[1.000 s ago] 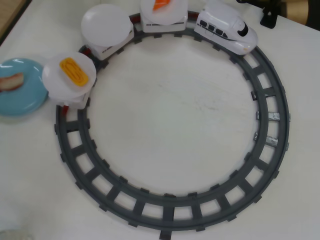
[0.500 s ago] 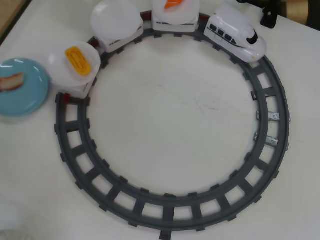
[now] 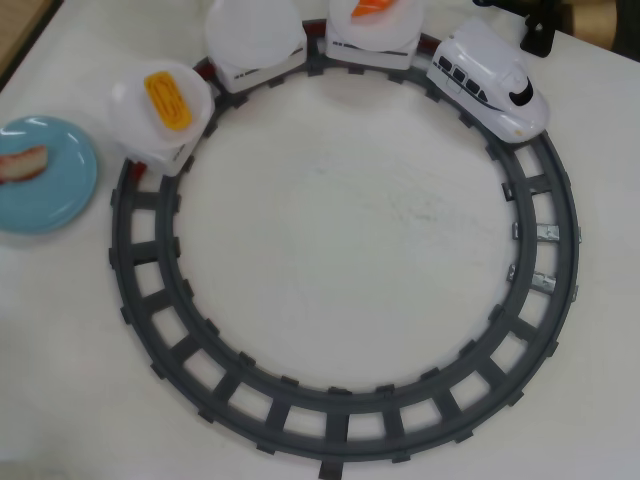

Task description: Pick up the sushi from the Shinkansen and put it on the blue dish

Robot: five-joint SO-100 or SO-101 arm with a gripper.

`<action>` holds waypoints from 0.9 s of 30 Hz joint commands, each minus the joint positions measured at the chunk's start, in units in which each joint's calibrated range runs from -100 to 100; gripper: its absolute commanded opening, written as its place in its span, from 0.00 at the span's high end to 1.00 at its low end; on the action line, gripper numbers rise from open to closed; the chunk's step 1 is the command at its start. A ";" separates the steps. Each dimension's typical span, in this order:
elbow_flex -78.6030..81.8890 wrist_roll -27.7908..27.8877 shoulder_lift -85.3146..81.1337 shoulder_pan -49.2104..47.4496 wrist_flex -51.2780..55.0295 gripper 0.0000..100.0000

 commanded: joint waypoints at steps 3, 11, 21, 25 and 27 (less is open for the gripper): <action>1.92 -0.45 -10.68 -0.26 7.37 0.94; 4.80 -0.55 -11.42 -0.34 8.81 0.94; 9.67 -0.14 -11.42 -13.20 8.81 0.94; 11.21 -0.08 -11.42 -14.34 8.21 0.94; 11.21 -0.08 -11.42 -14.25 8.21 0.94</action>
